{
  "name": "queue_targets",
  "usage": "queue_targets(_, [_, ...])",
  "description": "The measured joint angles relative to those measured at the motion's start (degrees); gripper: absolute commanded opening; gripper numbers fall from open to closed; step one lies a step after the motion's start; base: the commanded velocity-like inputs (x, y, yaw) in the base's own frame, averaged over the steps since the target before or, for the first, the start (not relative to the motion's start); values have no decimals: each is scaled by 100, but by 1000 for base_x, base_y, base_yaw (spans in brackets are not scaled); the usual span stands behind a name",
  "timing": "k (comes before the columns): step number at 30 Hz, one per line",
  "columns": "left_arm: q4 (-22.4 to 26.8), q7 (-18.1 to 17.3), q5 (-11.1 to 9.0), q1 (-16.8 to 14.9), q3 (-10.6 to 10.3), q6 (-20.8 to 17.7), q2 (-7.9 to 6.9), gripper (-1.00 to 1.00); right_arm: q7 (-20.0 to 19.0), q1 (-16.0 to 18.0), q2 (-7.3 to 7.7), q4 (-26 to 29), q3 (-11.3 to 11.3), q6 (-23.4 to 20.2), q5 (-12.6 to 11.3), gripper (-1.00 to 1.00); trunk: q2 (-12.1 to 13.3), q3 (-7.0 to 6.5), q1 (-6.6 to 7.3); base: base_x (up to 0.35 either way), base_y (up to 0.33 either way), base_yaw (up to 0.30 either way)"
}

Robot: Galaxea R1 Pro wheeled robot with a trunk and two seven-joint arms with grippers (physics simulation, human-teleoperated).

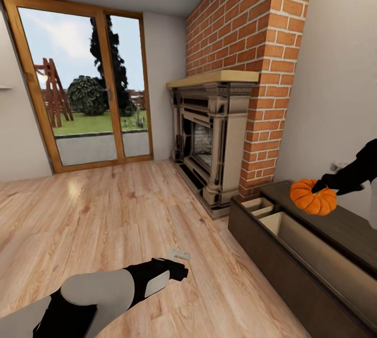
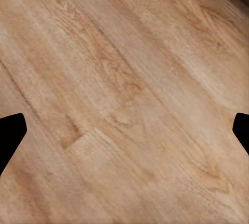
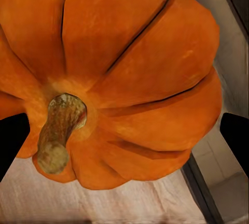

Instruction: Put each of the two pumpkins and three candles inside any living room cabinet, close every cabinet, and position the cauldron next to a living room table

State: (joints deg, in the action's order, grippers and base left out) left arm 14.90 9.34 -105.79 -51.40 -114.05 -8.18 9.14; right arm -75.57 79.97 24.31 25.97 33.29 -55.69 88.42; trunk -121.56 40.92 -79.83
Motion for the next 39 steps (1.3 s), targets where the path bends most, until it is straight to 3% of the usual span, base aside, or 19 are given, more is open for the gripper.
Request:
queue_targets(6, [3,0,1,0,1,0,0,100,59,1,-28,-224,8,9,221,-100,0,-30,0,0,0,-108])
queue_targets(11, [21,0,2,0,1,-1,0,100,199,-1,-23,-556,5,14,246,-100,0,-59,0,0,0,-190])
queue_targets(19, [26,-3,1,-2,0,-4,0,100,906,2,-4,-1036,13,17,207,-100,0,-72,0,0,0,-39])
queue_targets(24, [26,-12,-7,-2,0,-8,0,100,1004,1,3,-1200,19,19,184,-100,-119,-19,-65,0,0,-3])
queue_targets(29, [26,-102,-13,-1,0,-9,0,100,1050,3,8,-1476,32,73,58,-100,-319,70,-175,0,0,0])
queue_targets(30, [26,-143,-22,0,0,-4,0,100,1273,5,85,-1542,84,113,-101,-100,-360,88,-197,0,0,0])
queue_targets(31, [26,-147,-22,0,1,-3,0,100,1311,3,99,-1547,-20,166,-9,-100,-400,106,-219,0,0,0])
queue_targets(36, [26,-157,-16,-1,0,-2,7,100,1758,2,268,-1907,-25,392,-119,-100,-600,196,-329,0,0,0])
queue_targets(39, [26,-156,-22,0,-1,-1,8,100,2074,5,290,-2081,78,465,-445,-100,-720,250,-395,0,0,0])
